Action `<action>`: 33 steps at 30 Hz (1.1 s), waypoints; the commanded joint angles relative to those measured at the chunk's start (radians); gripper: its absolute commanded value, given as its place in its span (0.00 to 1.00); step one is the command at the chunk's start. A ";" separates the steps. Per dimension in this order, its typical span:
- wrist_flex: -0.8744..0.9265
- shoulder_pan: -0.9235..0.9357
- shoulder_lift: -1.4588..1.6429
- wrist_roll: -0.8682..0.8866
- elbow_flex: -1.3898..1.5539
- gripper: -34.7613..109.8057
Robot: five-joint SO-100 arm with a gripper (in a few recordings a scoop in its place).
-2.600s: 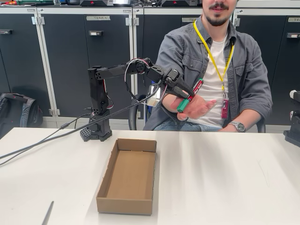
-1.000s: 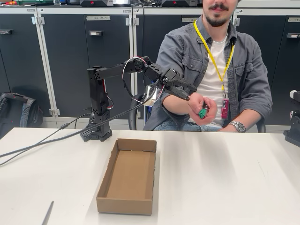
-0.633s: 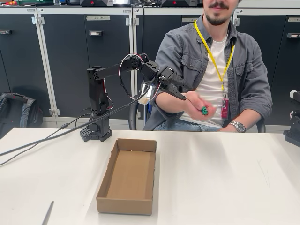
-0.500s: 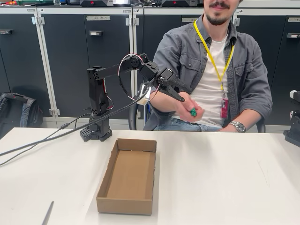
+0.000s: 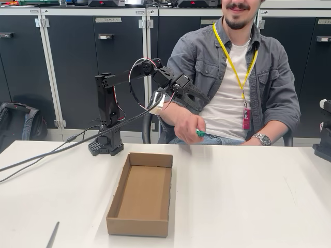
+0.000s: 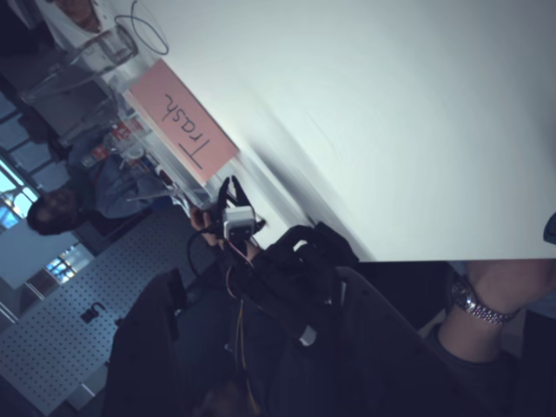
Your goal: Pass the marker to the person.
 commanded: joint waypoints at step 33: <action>0.006 -0.012 0.107 -0.008 -0.002 0.48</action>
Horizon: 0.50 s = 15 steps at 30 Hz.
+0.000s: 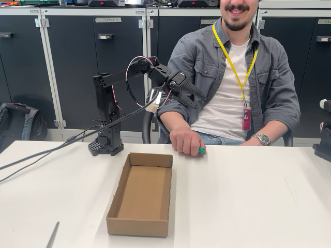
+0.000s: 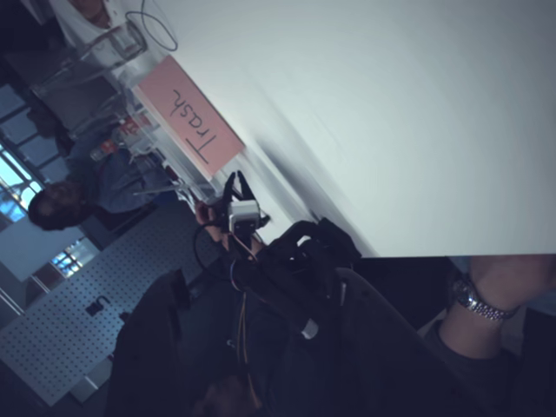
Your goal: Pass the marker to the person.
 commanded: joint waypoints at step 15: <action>0.043 0.005 0.098 -0.054 0.005 0.48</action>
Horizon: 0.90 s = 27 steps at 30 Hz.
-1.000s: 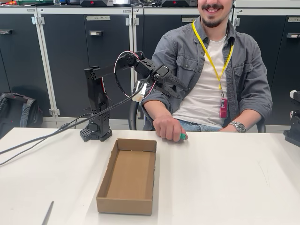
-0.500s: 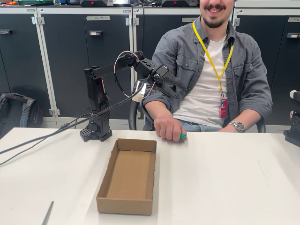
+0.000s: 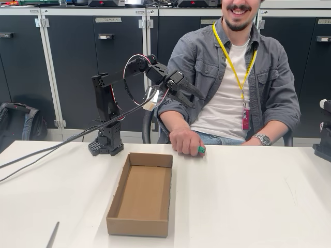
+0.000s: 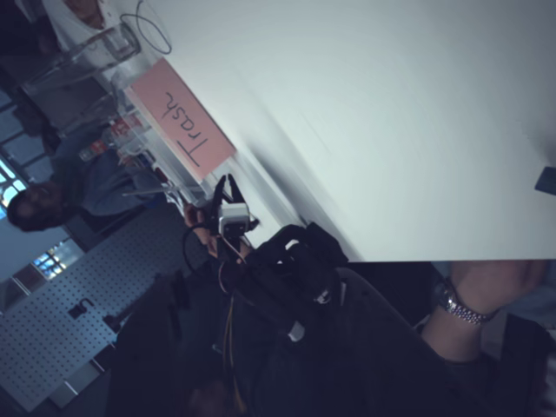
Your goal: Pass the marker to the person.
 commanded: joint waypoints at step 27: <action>-0.032 0.015 0.040 -0.040 -0.038 0.49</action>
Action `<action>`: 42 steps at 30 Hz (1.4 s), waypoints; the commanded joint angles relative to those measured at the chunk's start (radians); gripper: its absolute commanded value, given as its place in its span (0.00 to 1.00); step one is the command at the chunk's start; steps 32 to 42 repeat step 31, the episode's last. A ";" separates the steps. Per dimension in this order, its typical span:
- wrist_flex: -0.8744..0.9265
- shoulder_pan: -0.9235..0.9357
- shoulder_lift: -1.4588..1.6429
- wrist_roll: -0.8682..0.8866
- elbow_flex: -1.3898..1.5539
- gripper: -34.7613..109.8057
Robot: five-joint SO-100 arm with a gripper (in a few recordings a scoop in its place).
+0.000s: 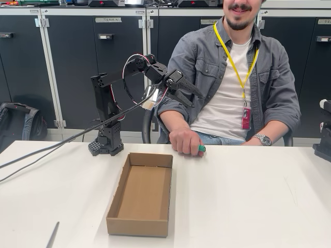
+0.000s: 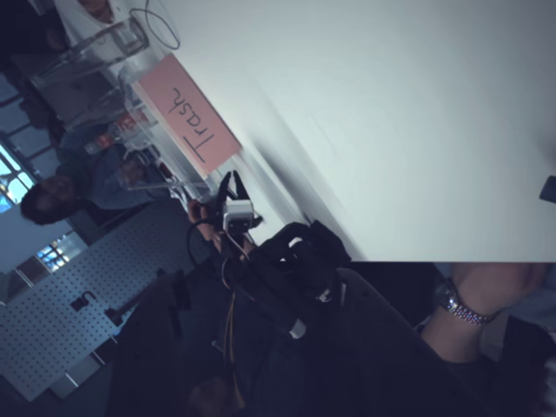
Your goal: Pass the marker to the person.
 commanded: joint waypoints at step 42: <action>0.017 0.114 0.080 -0.077 -0.034 0.49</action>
